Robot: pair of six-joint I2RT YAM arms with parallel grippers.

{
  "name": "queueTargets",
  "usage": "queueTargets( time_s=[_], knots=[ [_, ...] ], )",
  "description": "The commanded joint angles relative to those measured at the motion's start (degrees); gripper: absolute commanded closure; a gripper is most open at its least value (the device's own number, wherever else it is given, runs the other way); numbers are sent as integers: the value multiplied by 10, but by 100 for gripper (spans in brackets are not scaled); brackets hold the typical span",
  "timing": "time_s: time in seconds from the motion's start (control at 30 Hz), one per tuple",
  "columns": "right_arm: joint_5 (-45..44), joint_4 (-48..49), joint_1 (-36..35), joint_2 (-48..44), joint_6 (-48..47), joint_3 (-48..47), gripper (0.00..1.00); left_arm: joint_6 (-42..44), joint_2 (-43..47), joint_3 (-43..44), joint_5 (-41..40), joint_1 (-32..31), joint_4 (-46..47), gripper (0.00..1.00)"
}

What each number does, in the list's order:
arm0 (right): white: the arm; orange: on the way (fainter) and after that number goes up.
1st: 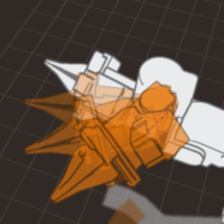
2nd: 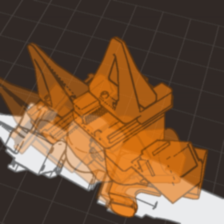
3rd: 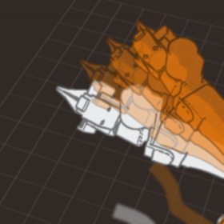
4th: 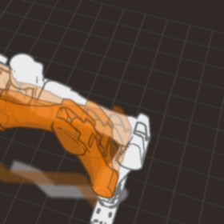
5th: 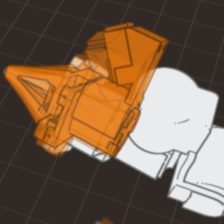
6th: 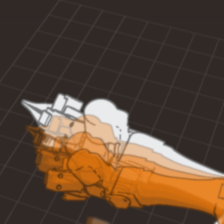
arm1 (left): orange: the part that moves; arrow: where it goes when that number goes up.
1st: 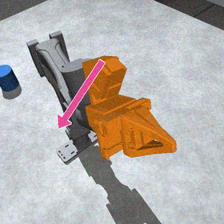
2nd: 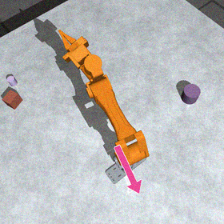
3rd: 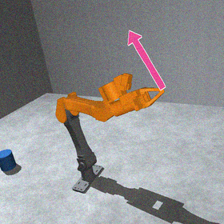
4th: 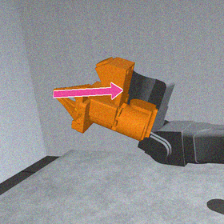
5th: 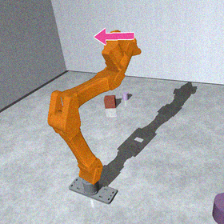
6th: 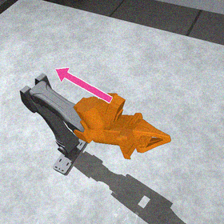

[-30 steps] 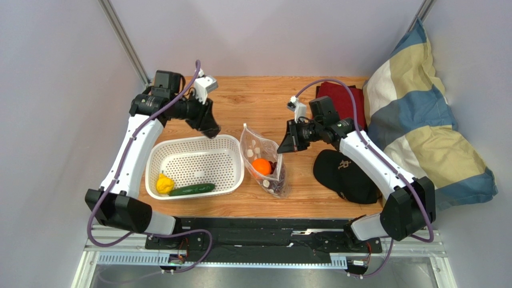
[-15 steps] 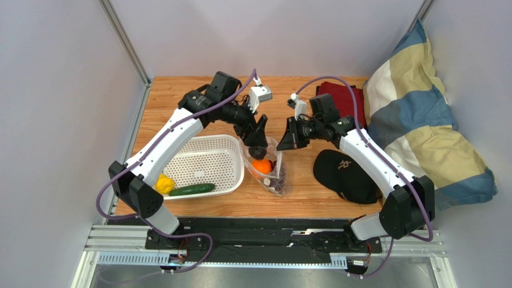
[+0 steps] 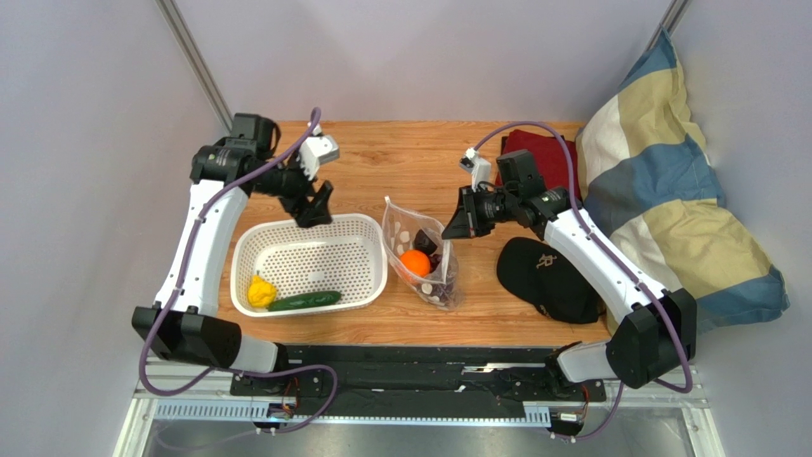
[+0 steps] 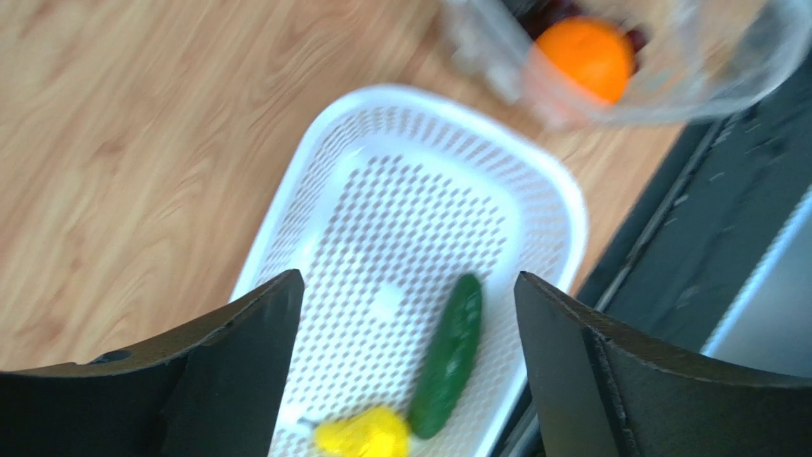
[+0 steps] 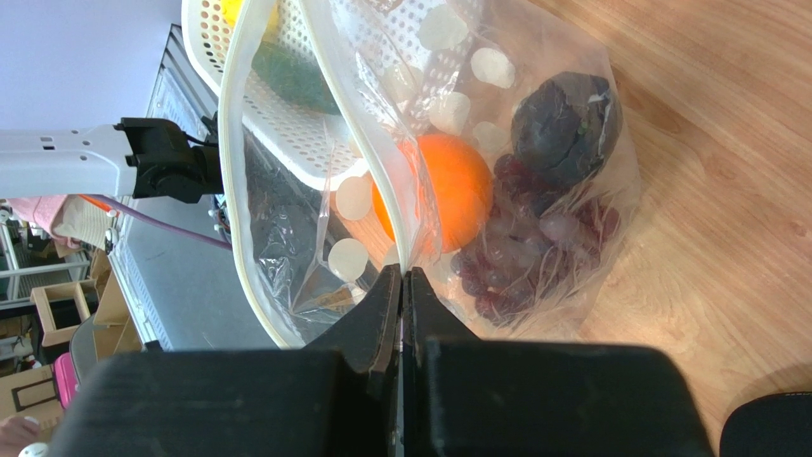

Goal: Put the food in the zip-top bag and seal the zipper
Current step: Place the fake fruit in the zipper food storage bag, then pick up the fake vegetable from the bin.

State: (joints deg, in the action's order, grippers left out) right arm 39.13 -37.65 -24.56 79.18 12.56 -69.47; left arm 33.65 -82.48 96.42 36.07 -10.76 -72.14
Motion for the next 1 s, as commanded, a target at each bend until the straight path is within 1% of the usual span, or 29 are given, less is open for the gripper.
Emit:
queueTargets(
  time_s=[0.0, 0.03, 0.07, 0.13, 0.17, 0.2, 0.23, 0.33, 0.37, 0.43, 0.47, 0.57, 0.73, 0.97],
  knots=[
    [10, 10, 3, -22, -10, 9, 100, 227, 54, -99, -31, 70, -176, 15],
    [11, 11, 4, -21, -8, 10, 100, 242, 62, -120, -42, 76, -171, 18],
    [12, 11, 4, -20, -7, 10, 100, 264, 68, -160, -63, 79, -163, 19],
    [15, 14, 3, -18, -5, 11, 100, 288, 80, -195, -72, 83, -146, 25],
    [15, 16, 3, -18, -4, 10, 100, 301, 85, -231, -75, 83, -140, 27],
    [15, 16, 3, -17, -3, 10, 100, 314, 89, -249, -78, 83, -119, 28],
    [15, 16, 3, -16, -4, 9, 100, 319, 91, -281, -79, 83, -110, 31],
    [14, 14, 3, -14, -7, 7, 100, 331, 91, -343, -99, 77, -55, 36],
    [14, 13, 4, -14, -6, 7, 100, 331, 90, -355, -114, 73, -26, 36],
    [12, 13, 3, -13, -7, 5, 100, 328, 84, -387, -127, 63, 1, 38],
    [11, 13, 3, -11, -6, 5, 100, 325, 82, -395, -134, 59, 22, 38],
    [9, 11, 3, -9, -8, 0, 100, 322, 60, -417, -146, 48, 46, 38],
    [7, 9, 3, 2, -11, -10, 100, 315, 6, -439, -165, 36, 107, 39],
    [5, 1, 3, 18, -18, -22, 100, 314, -48, -435, -172, 22, 146, 41]
  ],
)
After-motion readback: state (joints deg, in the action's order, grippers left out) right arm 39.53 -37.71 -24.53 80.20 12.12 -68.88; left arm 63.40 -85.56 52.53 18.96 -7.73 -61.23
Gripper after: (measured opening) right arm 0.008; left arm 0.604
